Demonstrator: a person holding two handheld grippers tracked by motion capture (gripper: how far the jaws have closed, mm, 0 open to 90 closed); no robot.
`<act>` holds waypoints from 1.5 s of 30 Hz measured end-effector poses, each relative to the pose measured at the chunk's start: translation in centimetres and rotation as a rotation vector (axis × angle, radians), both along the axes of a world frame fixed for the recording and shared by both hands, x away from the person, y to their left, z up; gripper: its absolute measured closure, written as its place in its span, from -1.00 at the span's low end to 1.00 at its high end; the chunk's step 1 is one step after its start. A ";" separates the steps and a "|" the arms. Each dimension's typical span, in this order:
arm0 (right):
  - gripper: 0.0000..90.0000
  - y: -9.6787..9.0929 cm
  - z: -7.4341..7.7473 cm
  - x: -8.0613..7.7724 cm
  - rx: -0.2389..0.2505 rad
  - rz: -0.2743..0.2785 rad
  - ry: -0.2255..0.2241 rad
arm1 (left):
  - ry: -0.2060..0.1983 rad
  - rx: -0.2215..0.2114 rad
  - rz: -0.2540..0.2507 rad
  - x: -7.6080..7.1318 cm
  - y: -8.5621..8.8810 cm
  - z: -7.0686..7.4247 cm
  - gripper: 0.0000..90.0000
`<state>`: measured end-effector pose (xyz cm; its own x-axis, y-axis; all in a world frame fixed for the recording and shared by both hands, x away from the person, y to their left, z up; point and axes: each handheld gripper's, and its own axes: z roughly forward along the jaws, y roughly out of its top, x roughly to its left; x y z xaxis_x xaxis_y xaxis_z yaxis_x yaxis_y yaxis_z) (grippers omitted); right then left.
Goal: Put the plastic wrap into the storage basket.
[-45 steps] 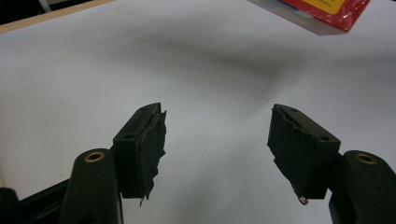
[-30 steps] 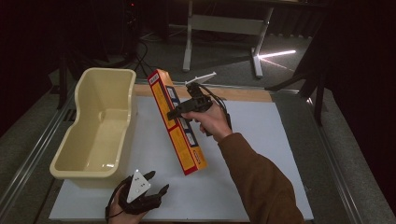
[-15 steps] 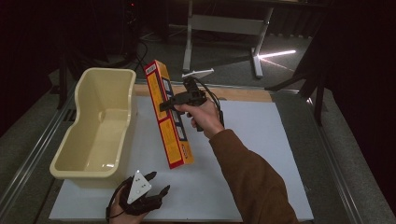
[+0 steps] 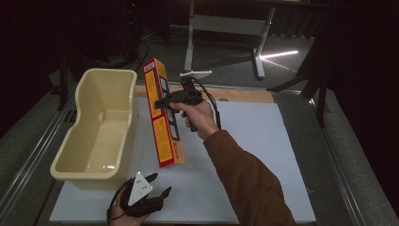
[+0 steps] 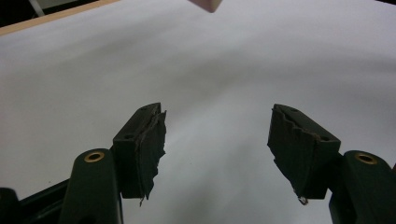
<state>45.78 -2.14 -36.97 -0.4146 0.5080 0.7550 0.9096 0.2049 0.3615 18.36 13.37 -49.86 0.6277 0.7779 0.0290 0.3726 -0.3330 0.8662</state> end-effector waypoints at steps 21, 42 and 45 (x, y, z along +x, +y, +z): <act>-0.13 2.6 0.9 -0.4 0.103 -0.058 0.050 | -0.022 0.019 -0.017 -0.3 -0.3 0.1 -0.20; -0.13 5.3 1.4 -1.8 0.185 -0.084 0.094 | -0.026 0.019 -0.022 -0.4 -0.2 0.2 -0.19; -0.13 5.9 1.6 -2.1 0.193 -0.081 0.096 | -0.026 0.016 -0.027 -0.4 -0.2 0.1 -0.19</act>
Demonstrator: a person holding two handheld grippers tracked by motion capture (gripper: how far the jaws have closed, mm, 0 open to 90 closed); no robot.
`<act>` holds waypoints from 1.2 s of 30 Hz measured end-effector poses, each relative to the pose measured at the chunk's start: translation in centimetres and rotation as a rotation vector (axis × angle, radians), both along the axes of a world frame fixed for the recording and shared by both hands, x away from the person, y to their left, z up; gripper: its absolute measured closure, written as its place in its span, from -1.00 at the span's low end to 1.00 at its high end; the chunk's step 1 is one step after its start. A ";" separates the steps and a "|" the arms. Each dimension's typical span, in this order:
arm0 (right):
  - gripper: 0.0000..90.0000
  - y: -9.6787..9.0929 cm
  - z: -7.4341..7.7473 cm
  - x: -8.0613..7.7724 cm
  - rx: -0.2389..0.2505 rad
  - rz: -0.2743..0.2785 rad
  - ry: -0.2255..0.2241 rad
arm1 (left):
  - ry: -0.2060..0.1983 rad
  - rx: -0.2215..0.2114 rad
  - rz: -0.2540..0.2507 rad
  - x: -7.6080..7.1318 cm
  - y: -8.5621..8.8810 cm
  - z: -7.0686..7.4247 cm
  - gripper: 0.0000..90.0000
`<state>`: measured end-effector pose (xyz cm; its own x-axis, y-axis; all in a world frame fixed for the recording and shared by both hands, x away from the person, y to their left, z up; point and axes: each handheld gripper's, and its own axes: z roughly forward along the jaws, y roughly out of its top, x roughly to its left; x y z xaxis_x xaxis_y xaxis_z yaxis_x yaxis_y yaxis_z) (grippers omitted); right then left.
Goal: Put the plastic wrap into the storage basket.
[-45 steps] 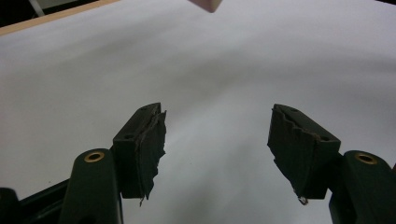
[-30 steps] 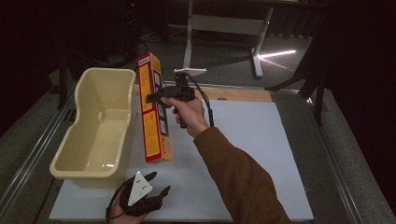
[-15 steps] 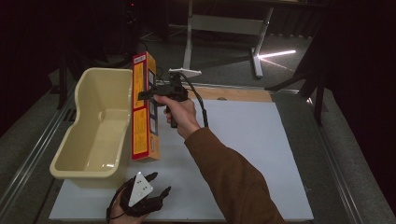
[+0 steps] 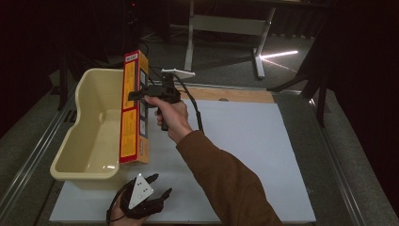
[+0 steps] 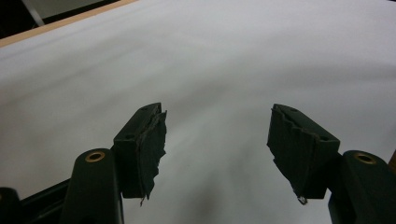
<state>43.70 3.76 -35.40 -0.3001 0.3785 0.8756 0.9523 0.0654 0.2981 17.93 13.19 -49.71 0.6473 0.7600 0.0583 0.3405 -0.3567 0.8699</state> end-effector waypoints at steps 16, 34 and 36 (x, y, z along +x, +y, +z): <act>-0.13 3.2 -1.2 -0.7 0.006 0.007 0.023 | -0.019 -0.014 0.004 -0.2 0.3 0.2 -0.19; -0.14 5.9 -2.5 -0.8 -0.002 -0.053 0.057 | -0.029 -0.026 0.007 -0.2 0.3 0.3 -0.19; -0.14 6.2 -2.7 -1.0 -0.001 -0.052 0.059 | -0.030 -0.027 0.006 -0.2 0.3 0.3 -0.19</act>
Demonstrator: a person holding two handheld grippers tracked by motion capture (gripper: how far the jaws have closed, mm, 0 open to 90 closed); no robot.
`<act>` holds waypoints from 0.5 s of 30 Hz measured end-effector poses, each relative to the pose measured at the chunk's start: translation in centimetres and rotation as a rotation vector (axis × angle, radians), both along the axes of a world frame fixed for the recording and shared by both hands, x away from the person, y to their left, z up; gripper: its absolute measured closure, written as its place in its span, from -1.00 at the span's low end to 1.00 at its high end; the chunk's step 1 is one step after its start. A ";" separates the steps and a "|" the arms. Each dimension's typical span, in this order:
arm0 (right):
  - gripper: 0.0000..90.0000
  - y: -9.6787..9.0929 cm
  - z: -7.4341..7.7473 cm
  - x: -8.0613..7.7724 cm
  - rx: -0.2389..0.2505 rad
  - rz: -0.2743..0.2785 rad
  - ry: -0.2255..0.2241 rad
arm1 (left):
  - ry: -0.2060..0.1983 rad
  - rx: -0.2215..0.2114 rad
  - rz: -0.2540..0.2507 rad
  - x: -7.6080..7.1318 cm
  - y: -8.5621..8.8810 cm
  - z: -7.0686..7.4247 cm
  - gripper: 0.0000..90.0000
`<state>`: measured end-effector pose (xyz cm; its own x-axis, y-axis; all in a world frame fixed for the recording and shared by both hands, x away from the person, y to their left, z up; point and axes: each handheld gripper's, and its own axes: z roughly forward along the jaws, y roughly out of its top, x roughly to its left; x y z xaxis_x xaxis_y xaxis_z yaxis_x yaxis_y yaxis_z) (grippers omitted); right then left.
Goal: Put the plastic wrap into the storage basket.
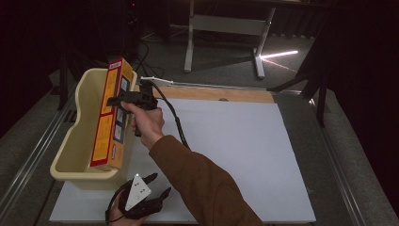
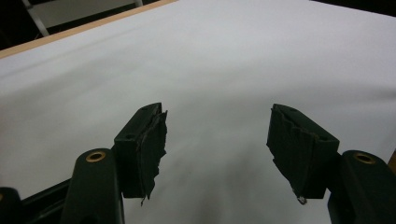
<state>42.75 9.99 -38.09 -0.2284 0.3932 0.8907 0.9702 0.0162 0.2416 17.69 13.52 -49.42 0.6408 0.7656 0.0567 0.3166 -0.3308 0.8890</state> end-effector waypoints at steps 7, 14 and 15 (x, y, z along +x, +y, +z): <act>-0.14 0.8 -0.7 -0.1 -0.017 -0.029 0.015 | 0.003 -0.008 0.001 0.0 0.2 0.0 -0.19; -0.14 1.3 -0.6 0.0 -0.048 -0.054 0.000 | 0.003 -0.009 0.001 0.0 0.2 0.0 -0.19; -0.14 1.4 -0.7 0.0 -0.052 -0.056 0.001 | 0.003 -0.008 0.001 0.0 0.2 -0.1 -0.19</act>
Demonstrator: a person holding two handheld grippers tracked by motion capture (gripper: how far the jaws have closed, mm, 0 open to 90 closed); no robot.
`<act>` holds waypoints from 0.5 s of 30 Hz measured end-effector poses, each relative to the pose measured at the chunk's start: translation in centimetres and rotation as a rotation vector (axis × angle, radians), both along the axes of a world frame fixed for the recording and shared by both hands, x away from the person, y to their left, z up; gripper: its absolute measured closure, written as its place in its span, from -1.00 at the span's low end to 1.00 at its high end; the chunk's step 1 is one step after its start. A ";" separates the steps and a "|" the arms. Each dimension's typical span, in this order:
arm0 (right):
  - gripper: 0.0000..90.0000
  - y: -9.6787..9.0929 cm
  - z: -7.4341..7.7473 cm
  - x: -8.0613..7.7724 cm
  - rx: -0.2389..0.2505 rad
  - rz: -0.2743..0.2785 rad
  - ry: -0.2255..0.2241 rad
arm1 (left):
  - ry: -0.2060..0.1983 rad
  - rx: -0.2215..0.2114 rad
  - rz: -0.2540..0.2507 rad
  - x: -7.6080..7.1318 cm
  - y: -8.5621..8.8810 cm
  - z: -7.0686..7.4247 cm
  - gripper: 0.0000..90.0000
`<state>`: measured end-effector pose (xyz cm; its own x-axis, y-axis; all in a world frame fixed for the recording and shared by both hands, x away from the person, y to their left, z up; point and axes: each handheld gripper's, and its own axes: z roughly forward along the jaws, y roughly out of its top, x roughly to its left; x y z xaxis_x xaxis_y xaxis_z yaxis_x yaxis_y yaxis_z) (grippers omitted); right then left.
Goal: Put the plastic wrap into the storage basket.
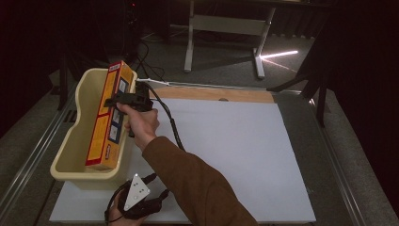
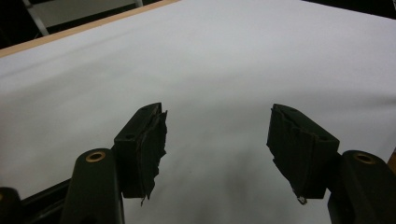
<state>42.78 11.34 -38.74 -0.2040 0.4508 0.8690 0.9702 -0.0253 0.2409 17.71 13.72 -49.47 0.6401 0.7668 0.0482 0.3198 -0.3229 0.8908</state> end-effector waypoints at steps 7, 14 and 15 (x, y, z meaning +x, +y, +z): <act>-0.14 0.5 -0.1 -0.2 -0.016 -0.009 -0.008 | 0.002 0.005 0.000 0.0 -0.1 -0.1 -0.19; -0.14 1.1 -0.8 -0.5 -0.068 -0.017 0.006 | 0.005 0.000 0.006 0.0 0.1 -0.1 -0.19; -0.15 1.1 -0.9 -0.5 -0.073 -0.018 0.011 | 0.005 -0.001 0.007 0.0 0.1 -0.1 -0.19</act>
<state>42.31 12.48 -39.69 -0.1860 0.5163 0.8360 0.9723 -0.0257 0.2323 17.67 13.81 -49.52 0.6353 0.7710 0.0445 0.3259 -0.3199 0.8896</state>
